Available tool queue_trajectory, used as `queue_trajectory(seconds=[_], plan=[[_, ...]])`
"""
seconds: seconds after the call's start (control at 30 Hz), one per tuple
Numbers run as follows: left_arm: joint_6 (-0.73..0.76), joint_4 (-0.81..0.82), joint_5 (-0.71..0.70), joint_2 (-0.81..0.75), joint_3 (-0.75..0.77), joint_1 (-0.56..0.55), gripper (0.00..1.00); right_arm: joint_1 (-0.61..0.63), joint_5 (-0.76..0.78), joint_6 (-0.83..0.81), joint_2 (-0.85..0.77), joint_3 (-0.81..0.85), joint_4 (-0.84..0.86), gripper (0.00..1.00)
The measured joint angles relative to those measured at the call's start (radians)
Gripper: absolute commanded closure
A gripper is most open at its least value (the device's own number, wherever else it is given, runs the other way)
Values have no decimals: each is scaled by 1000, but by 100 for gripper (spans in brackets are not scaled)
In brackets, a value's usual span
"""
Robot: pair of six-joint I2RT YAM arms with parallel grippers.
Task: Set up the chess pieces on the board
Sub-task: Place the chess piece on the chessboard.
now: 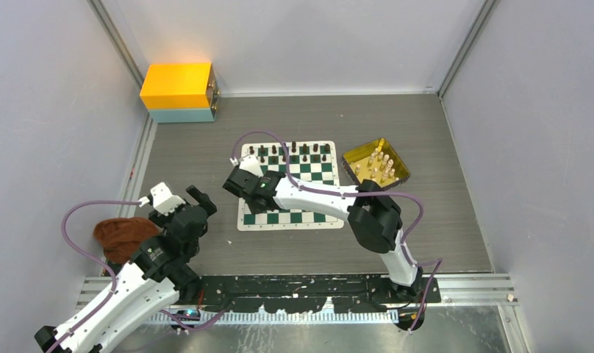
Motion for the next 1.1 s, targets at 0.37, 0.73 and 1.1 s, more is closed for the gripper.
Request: queue_trajectory(seconds=[0.37, 0.73, 1.1], plan=[[13, -4, -7, 0, 0, 0, 7, 16, -27, 16, 35, 1, 4, 100], [14, -4, -10, 0, 0, 0, 7, 19, -45, 31, 35, -3, 42, 100], [14, -11, -10, -10, 0, 0, 7, 19, -53, 42, 36, -39, 72, 99]])
